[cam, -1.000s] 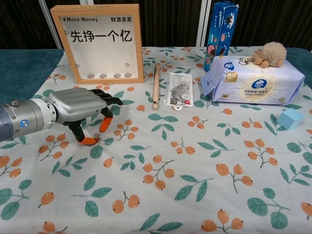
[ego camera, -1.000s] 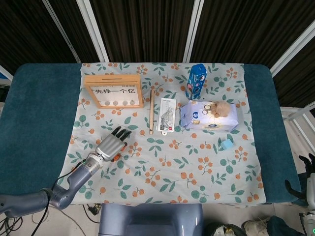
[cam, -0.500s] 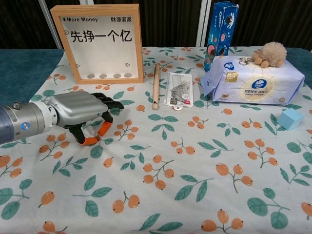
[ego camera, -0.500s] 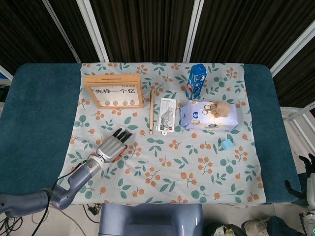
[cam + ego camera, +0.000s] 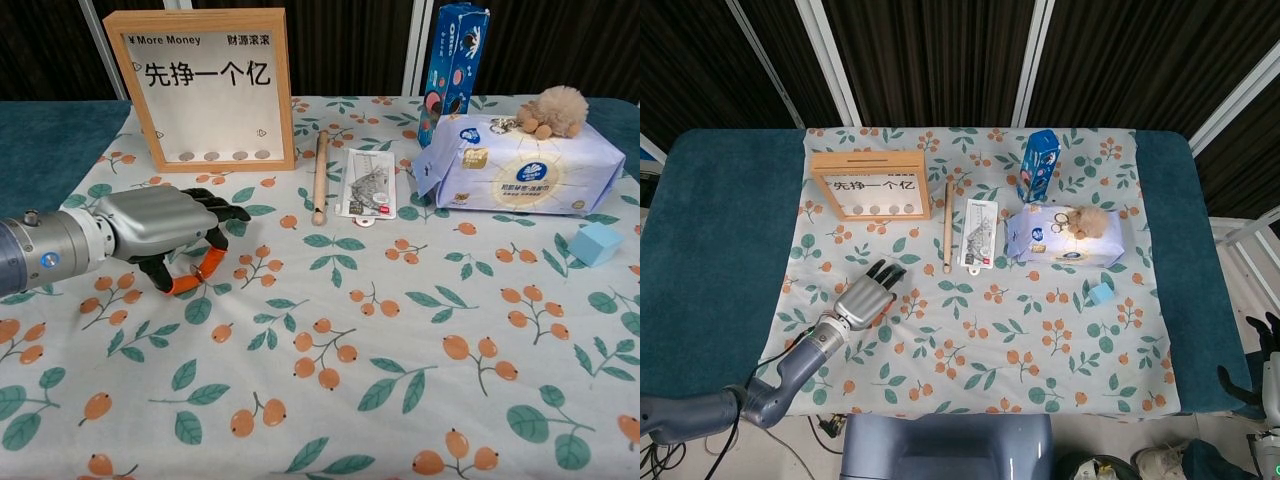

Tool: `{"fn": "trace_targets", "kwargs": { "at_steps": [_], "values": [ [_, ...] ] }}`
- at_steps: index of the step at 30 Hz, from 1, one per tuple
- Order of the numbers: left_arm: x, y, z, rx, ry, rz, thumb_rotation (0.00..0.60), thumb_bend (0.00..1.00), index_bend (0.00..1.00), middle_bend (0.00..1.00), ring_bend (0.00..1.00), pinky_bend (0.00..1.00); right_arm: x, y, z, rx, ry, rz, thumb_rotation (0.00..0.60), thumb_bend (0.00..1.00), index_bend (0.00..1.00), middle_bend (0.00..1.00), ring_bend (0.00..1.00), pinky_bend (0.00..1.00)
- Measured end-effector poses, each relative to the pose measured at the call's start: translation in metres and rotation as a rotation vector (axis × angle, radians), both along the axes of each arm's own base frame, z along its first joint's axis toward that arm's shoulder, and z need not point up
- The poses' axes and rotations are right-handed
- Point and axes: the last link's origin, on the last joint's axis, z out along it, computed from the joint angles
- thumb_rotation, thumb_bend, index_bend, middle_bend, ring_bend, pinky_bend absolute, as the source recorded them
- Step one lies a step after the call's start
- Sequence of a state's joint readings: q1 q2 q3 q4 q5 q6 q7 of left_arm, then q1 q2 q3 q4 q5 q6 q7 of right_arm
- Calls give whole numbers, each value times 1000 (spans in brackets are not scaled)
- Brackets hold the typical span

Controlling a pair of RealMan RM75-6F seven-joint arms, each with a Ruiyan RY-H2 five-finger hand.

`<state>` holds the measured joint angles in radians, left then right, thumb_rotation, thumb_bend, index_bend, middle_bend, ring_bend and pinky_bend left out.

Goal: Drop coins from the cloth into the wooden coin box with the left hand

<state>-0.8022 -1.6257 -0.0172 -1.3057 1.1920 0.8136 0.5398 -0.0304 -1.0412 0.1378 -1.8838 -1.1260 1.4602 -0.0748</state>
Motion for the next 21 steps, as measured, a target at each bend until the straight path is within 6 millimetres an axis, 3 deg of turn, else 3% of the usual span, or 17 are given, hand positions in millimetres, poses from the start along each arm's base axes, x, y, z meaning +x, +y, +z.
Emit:
{"fn": "trace_targets", "kwargs": {
  "at_steps": [10,21],
  "values": [
    [-4,2,-3,-3,23,28,600,487,630,61,0,0,0,0,0,-2,-5,-2,600,369,174,46,0,0],
    [7,4,4,7,-56,40,600,506,651,81,0,0,0,0,0,0,-7,-1,600,369,174,46,0,0]
  ]
}}
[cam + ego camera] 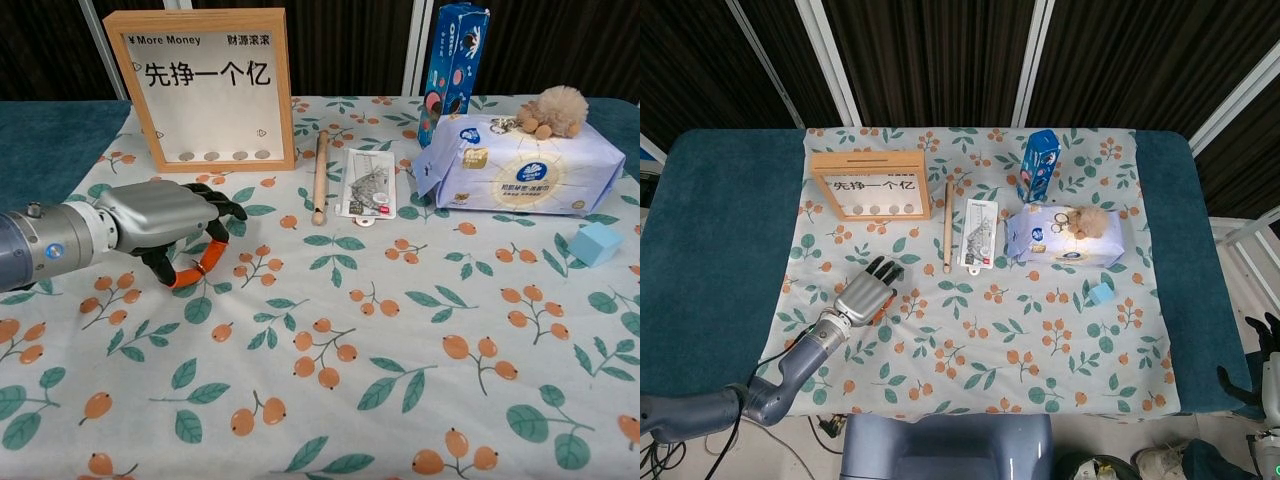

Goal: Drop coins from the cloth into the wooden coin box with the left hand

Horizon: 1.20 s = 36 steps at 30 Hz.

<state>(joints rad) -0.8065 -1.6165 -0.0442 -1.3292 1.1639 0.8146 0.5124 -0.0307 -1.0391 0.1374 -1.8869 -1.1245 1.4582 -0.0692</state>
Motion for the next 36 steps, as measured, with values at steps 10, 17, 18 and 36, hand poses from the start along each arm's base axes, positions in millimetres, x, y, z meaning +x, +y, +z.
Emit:
{"fn": "trace_targets", "kwargs": {
  "at_steps": [10,17,18,36],
  "values": [
    [28,8,45,33,-133,3,600,504,652,71,0,0,0,0,0,1,-6,-3,600,369,174,46,0,0],
    [66,25,100,54,-244,8,600,504,660,81,0,0,1,0,-1,2,-8,-2,600,369,174,46,0,0],
    [74,29,111,56,-257,12,600,504,661,82,0,0,1,0,-1,2,-8,-1,600,370,174,46,0,0],
    [166,103,231,69,-285,235,600,524,679,96,0,0,1,0,0,-7,-3,-3,600,368,174,46,0,0]
  ]
}}
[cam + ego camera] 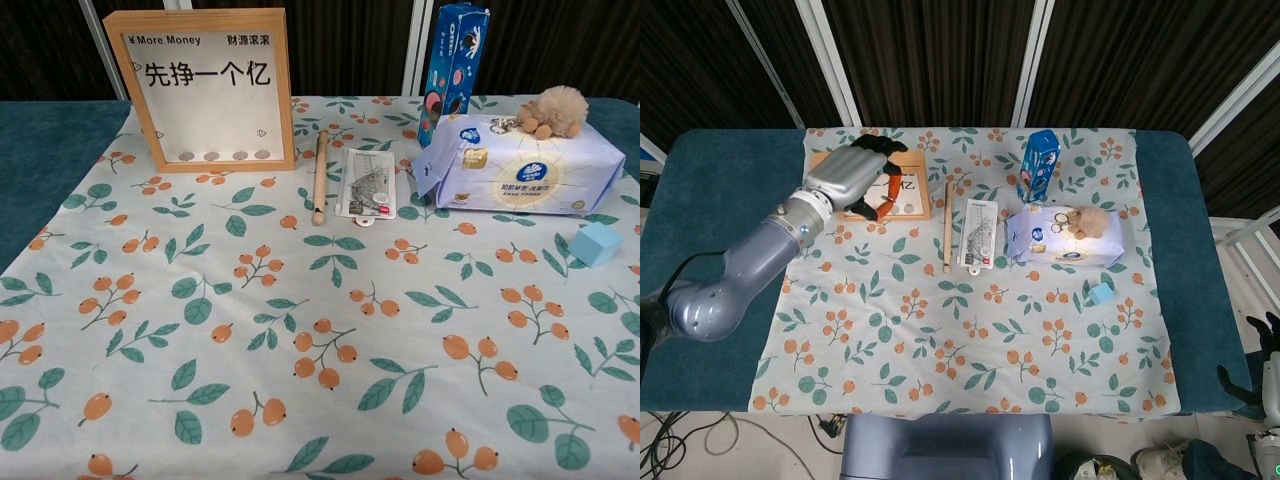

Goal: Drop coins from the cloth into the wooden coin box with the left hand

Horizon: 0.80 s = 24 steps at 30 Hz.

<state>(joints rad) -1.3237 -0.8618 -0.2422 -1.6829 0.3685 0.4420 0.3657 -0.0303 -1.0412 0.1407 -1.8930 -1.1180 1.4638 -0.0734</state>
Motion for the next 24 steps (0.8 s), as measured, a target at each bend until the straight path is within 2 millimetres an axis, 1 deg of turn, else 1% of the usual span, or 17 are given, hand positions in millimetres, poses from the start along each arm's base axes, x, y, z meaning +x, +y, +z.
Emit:
{"fn": "trace_targets", "kwargs": {
  "at_steps": [5,8,12,24],
  "values": [
    [-14,32,20,100,70,100,600,525,678,94,0,0,1,0,-1,1,1,2,600,369,174,46,0,0],
    [-22,48,23,142,86,159,600,524,677,93,0,0,1,0,-1,2,1,1,600,369,174,46,0,0],
    [-27,64,14,153,98,206,600,524,677,93,0,0,0,0,-1,1,2,0,600,369,174,46,0,0],
    [-35,88,-16,160,119,223,600,525,670,93,0,0,0,0,1,-8,-1,-6,600,369,174,46,0,0]
  ]
}}
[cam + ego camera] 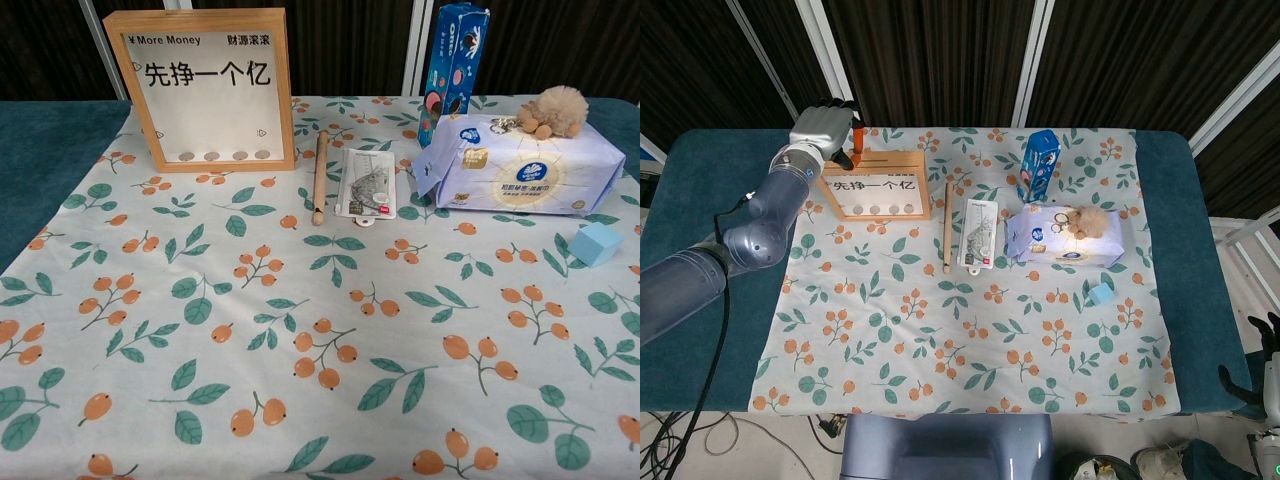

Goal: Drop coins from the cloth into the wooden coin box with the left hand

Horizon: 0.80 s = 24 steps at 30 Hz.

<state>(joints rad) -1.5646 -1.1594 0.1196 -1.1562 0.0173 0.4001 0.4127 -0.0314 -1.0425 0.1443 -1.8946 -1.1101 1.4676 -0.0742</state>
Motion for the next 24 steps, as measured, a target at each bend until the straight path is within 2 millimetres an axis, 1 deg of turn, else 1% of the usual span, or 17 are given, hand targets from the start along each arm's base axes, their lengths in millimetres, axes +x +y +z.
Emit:
{"fn": "trace_targets", "kwargs": {
  "at_steps": [9,14,24],
  "values": [
    [-8,7,-14,8,5,-11,600,525,649,94,0,0,0,0,0,-4,-1,-3,600,369,174,46,0,0],
    [-13,11,-18,14,-7,-4,600,524,622,93,0,0,0,1,1,-6,-1,-3,600,369,174,46,0,0],
    [-16,14,-25,15,-10,-13,600,518,617,93,0,0,0,0,1,-9,-3,-4,600,369,174,46,0,0]
  ]
}}
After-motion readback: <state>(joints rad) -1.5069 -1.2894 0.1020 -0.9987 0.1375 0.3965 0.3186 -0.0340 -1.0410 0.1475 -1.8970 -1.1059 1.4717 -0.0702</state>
